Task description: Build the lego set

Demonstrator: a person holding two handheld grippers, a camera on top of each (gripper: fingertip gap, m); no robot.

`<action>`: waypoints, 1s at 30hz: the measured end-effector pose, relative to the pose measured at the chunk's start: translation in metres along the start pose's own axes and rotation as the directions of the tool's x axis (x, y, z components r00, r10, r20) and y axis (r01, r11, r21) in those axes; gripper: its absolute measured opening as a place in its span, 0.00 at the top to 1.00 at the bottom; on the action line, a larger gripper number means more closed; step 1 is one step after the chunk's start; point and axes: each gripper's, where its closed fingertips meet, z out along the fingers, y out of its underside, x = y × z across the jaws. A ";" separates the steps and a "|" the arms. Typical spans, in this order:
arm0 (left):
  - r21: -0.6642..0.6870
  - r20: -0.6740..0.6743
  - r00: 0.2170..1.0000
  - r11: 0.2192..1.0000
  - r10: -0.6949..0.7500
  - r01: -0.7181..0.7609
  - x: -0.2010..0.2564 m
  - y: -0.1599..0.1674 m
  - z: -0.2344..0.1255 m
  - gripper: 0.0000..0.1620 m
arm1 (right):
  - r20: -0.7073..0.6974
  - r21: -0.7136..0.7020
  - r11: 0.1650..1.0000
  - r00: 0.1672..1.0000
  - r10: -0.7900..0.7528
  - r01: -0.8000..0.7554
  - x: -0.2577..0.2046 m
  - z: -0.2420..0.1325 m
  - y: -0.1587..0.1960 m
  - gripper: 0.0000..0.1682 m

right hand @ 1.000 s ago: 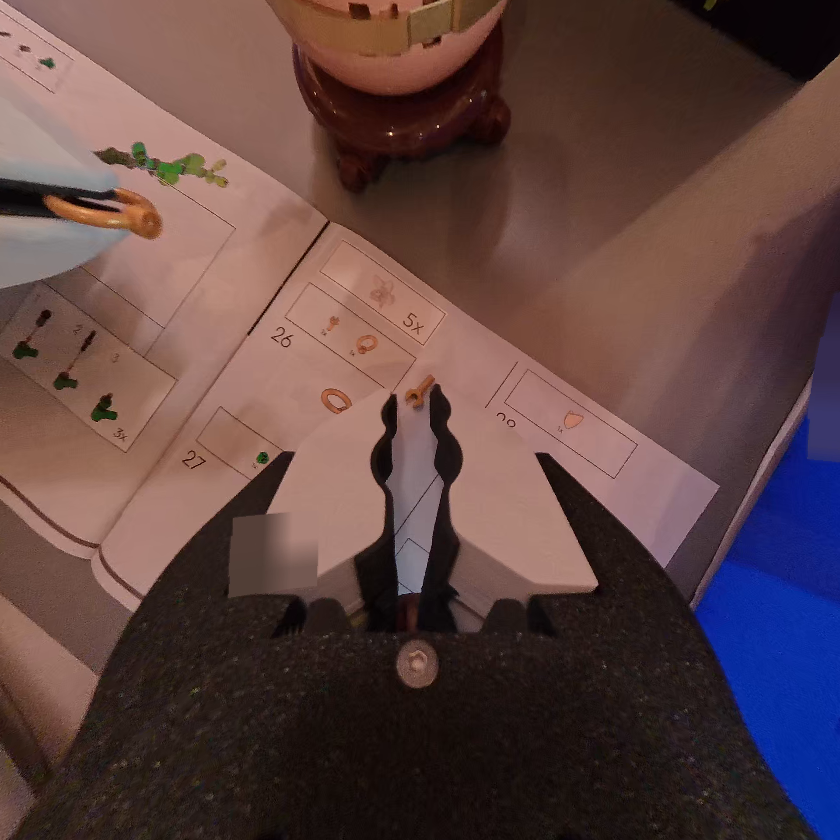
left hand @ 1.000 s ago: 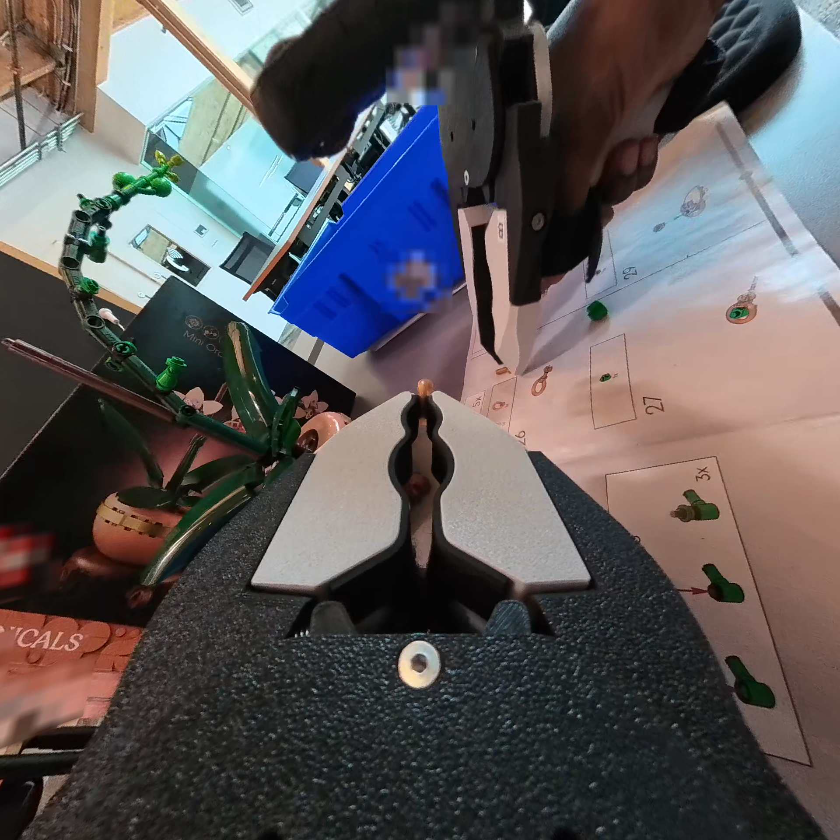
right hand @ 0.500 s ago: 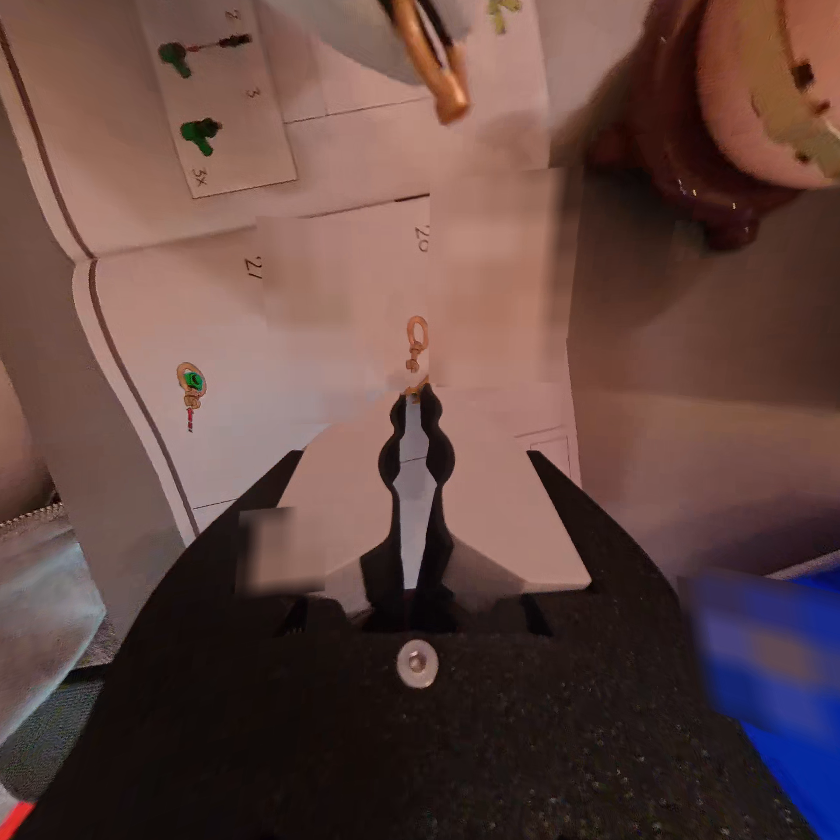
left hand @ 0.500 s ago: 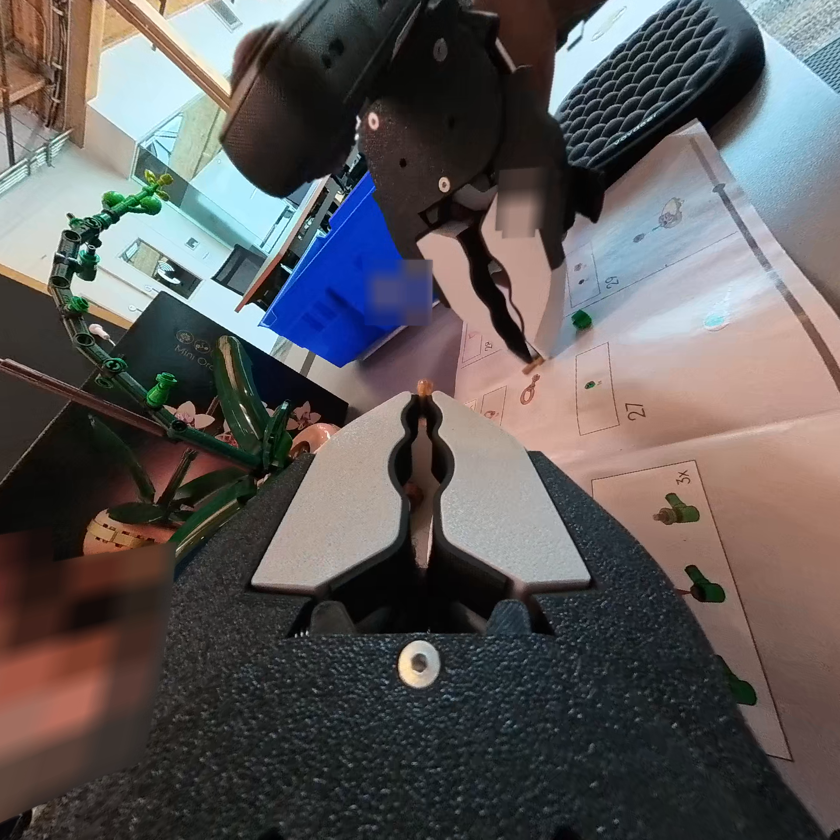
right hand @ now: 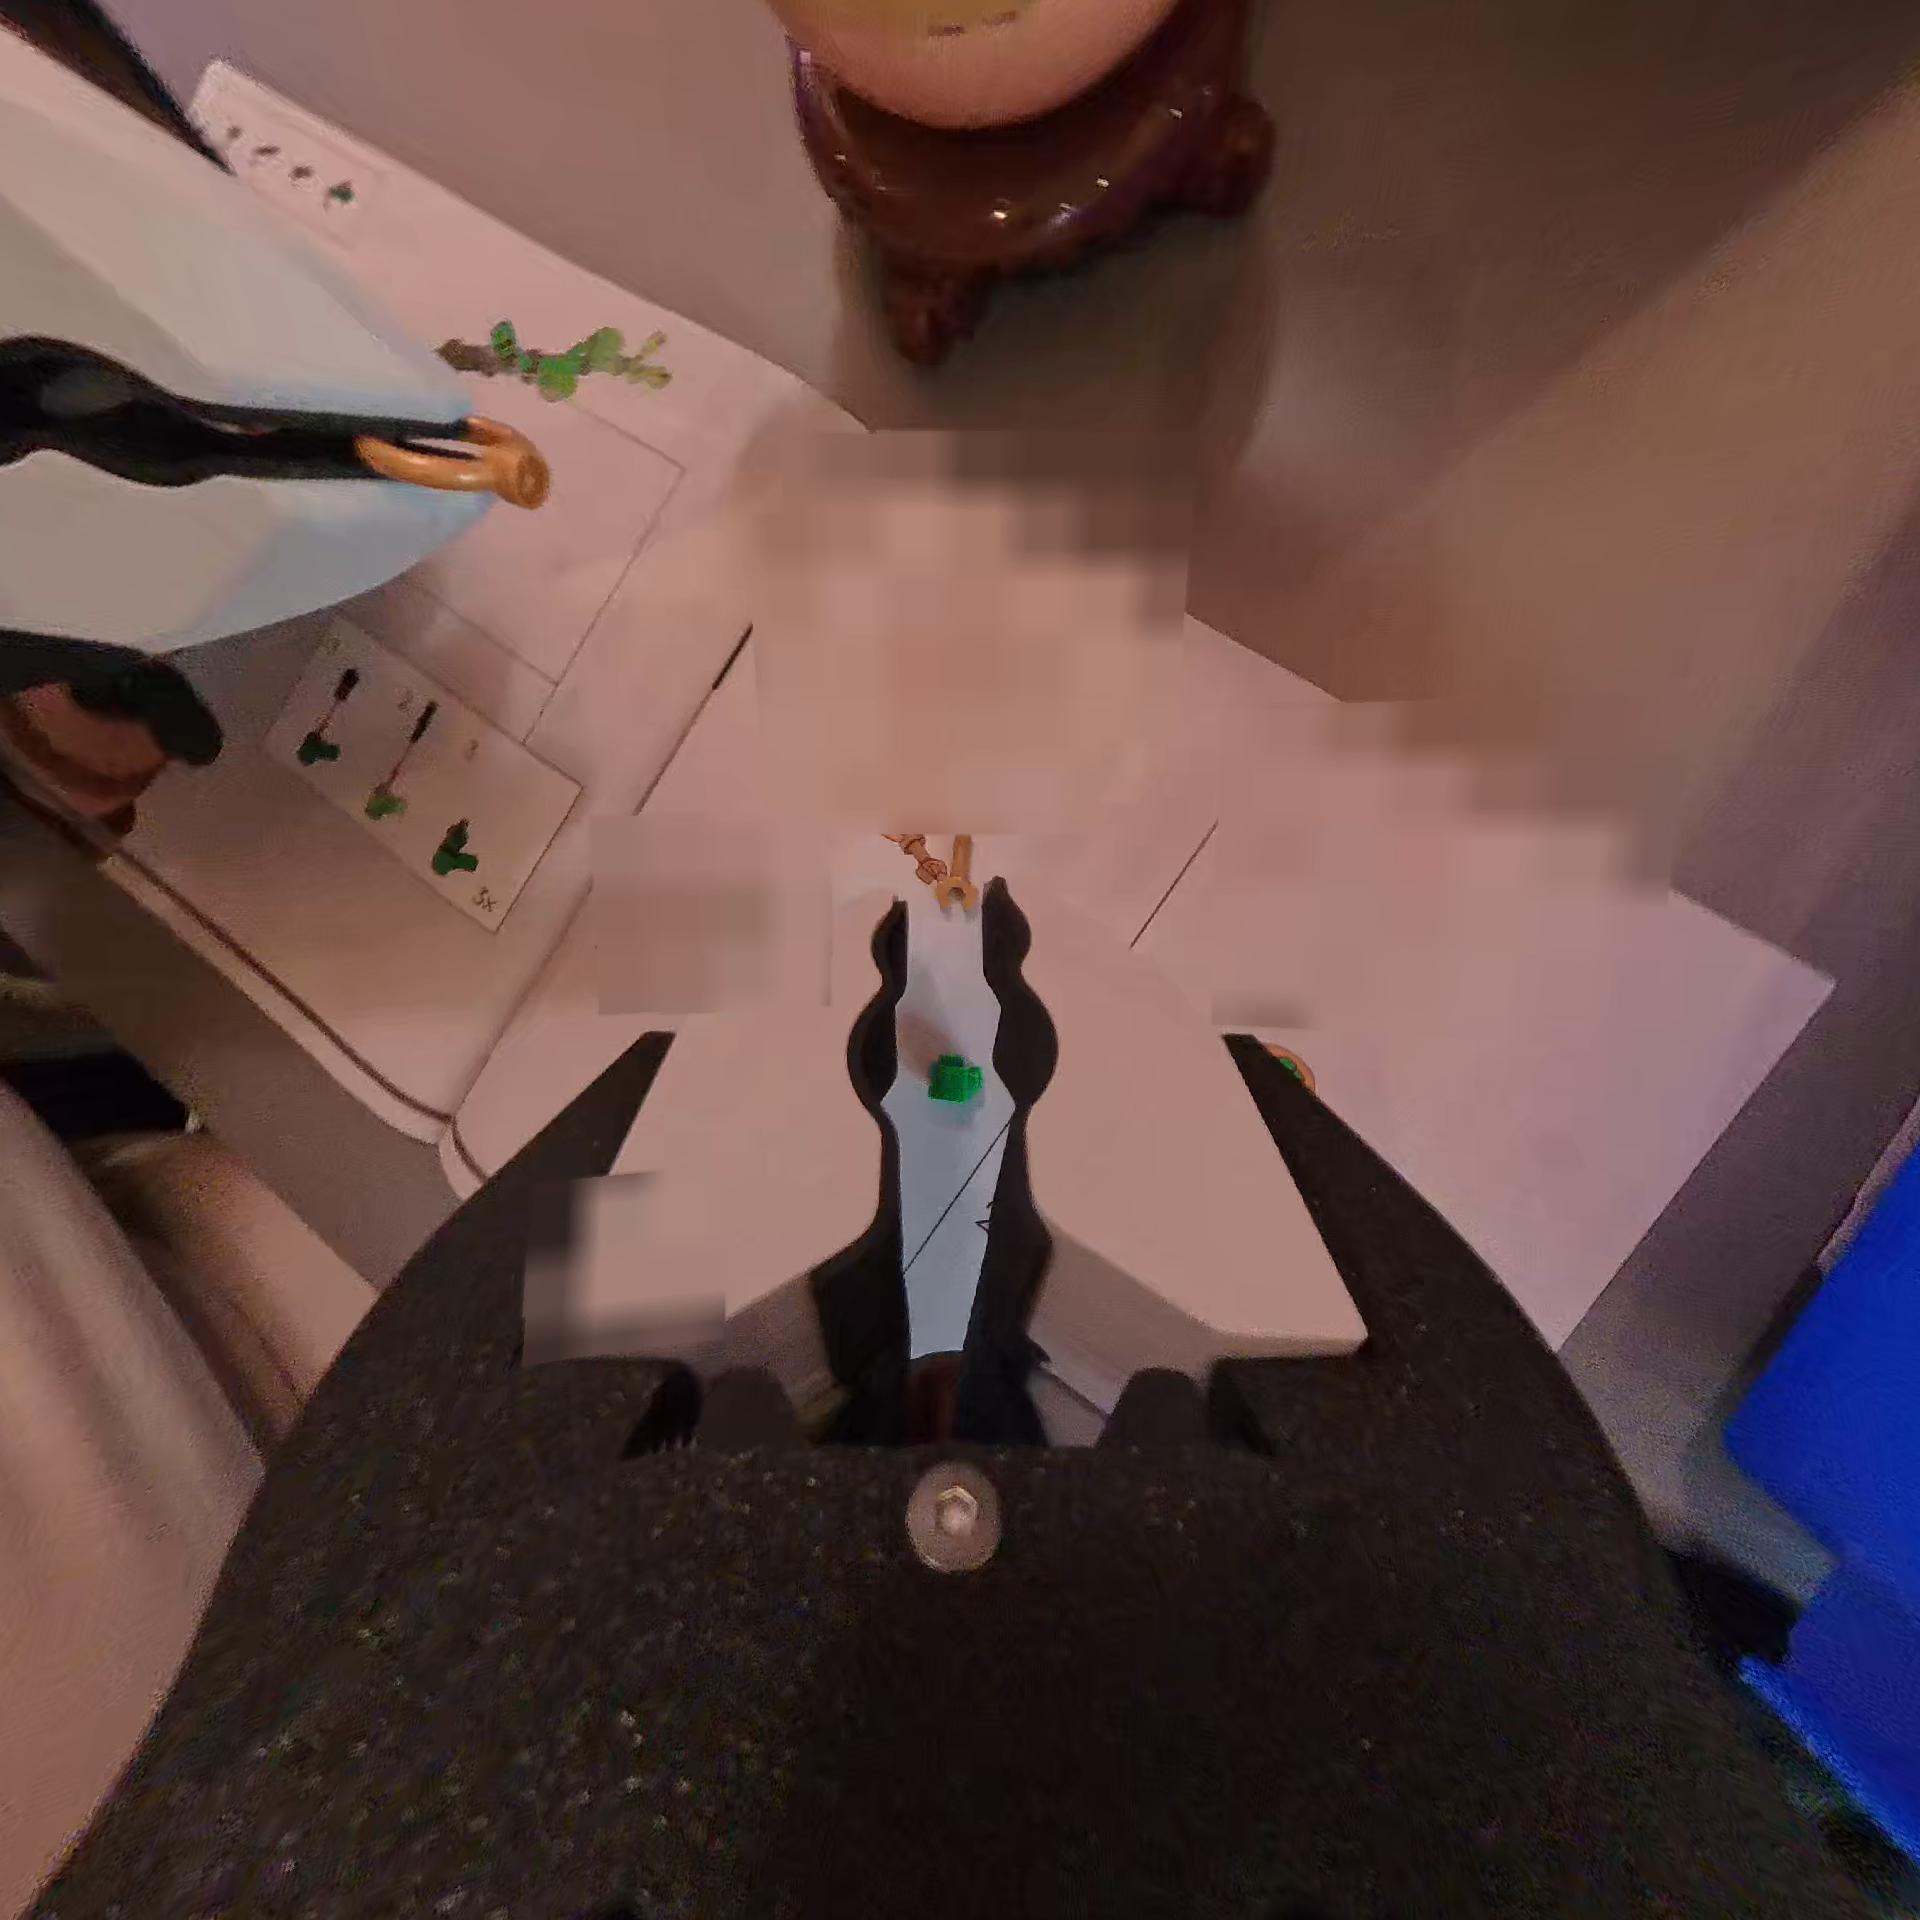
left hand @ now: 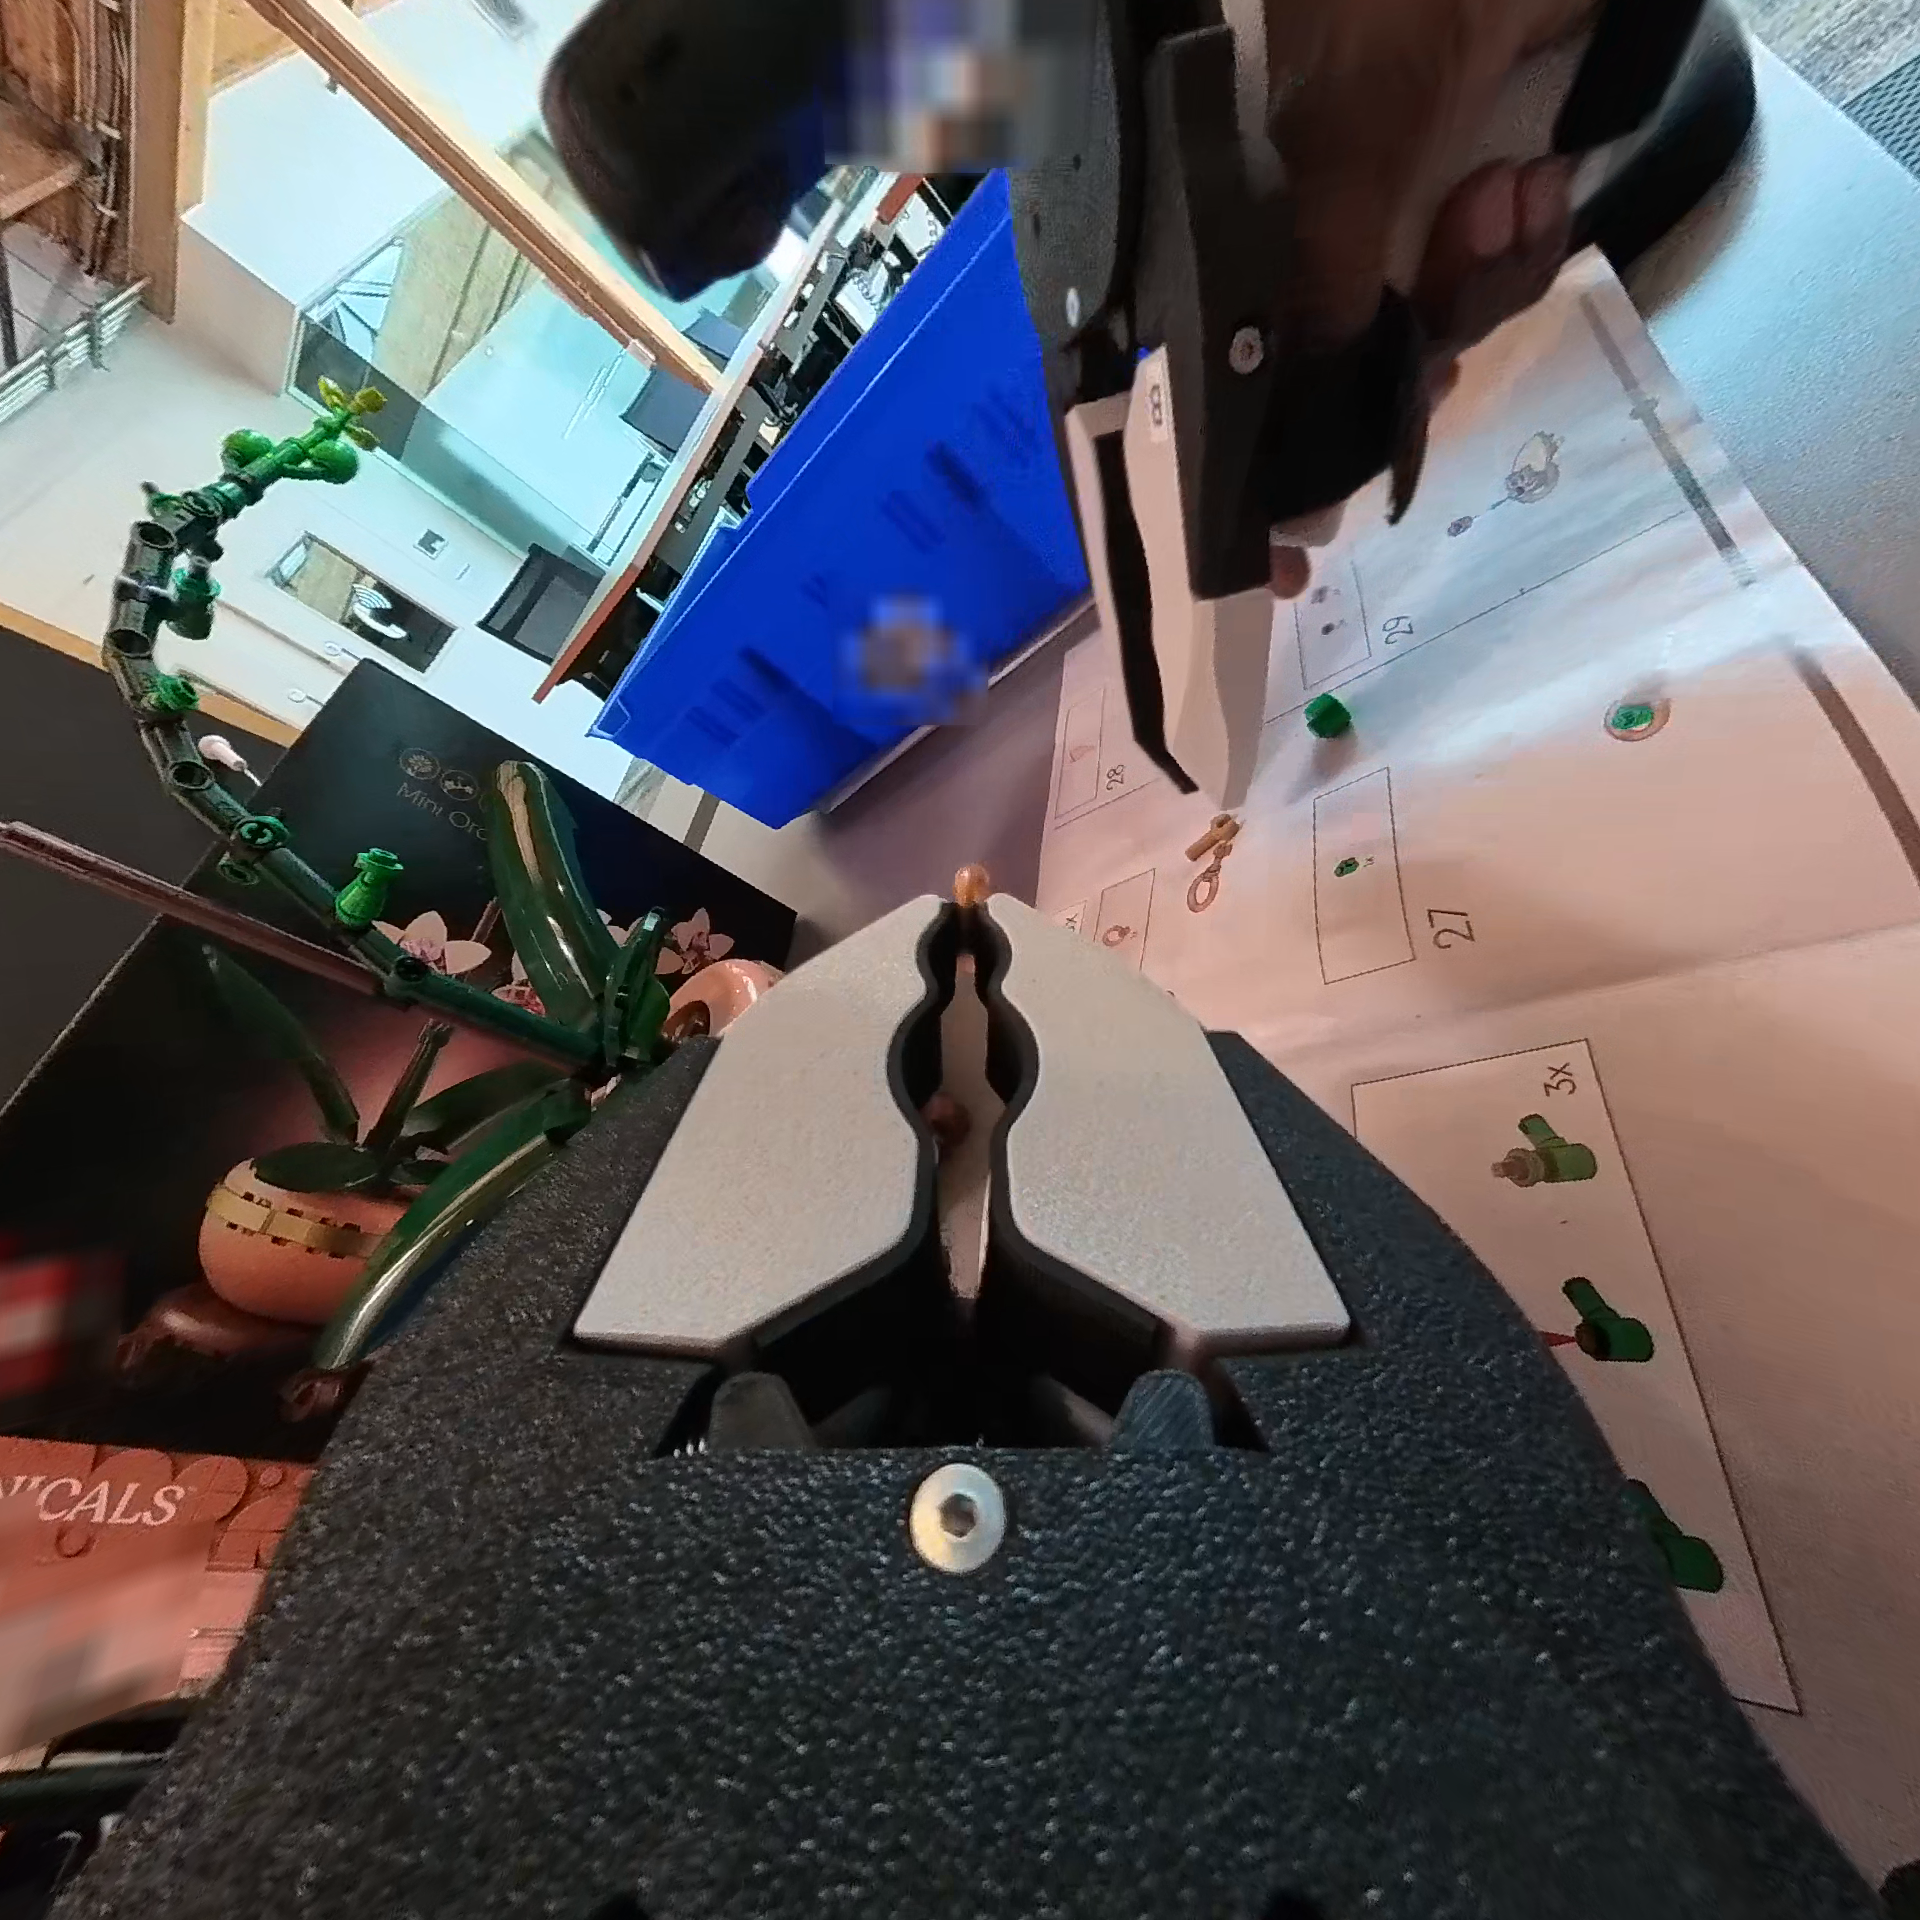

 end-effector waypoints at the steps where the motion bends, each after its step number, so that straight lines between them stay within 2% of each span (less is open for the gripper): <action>1: -0.003 -0.001 1.000 1.000 0.001 -0.001 0.000 0.000 0.000 0.99 | -0.023 0.012 1.000 1.000 0.020 -0.019 0.002 0.001 0.001 0.92; 6: 0.000 -0.007 1.000 1.000 0.005 -0.005 0.002 0.000 0.001 0.99 | -0.024 0.031 0.998 0.998 0.057 -0.056 0.002 0.009 0.002 0.90; 8: -0.005 -0.009 1.000 1.000 0.013 -0.013 0.003 0.000 0.001 0.99 | -0.038 0.039 0.998 0.998 0.053 -0.051 0.007 0.010 0.001 0.95; 10: -0.006 -0.010 1.000 1.000 0.019 -0.019 0.004 0.000 0.001 0.99 | -0.019 0.041 0.999 0.999 0.033 -0.032 0.007 0.010 0.001 0.96; 13: 0.012 -0.021 0.999 0.999 0.035 -0.035 0.009 -0.003 0.002 0.99 | 0.046 0.028 0.998 0.997 -0.054 0.053 0.001 0.008 0.003 0.96; 16: 0.042 -0.045 0.998 0.998 0.047 -0.045 0.015 -0.009 0.003 0.99 | 0.153 0.093 0.979 0.969 -0.195 0.182 -0.016 -0.011 -0.007 0.96; 18: 0.086 -0.068 0.997 0.996 0.026 -0.020 0.018 -0.016 0.001 0.99 | 0.176 0.164 0.937 0.925 -0.337 0.310 -0.025 -0.030 -0.015 0.96; 22: 0.235 -0.219 0.969 0.958 -0.115 0.167 0.028 -0.043 -0.011 0.99 | 0.204 0.339 0.800 0.791 -0.576 0.495 -0.050 -0.058 -0.024 0.96; 25: 0.246 -0.375 0.884 0.889 -0.280 0.386 0.033 -0.052 -0.019 0.99 | 0.159 0.472 0.696 0.724 -0.671 0.541 -0.062 -0.061 -0.023 0.96; 28: 0.188 -0.439 0.780 0.802 -0.447 0.566 0.031 -0.045 -0.019 0.99 | 0.094 0.596 0.630 0.736 -0.671 0.498 -0.064 -0.062 -0.026 0.96; 30: 0.179 -0.428 0.746 0.762 -0.510 0.623 0.025 -0.041 -0.019 0.99 | 0.042 0.656 0.593 0.763 -0.645 0.466 -0.063 -0.060 -0.030 1.00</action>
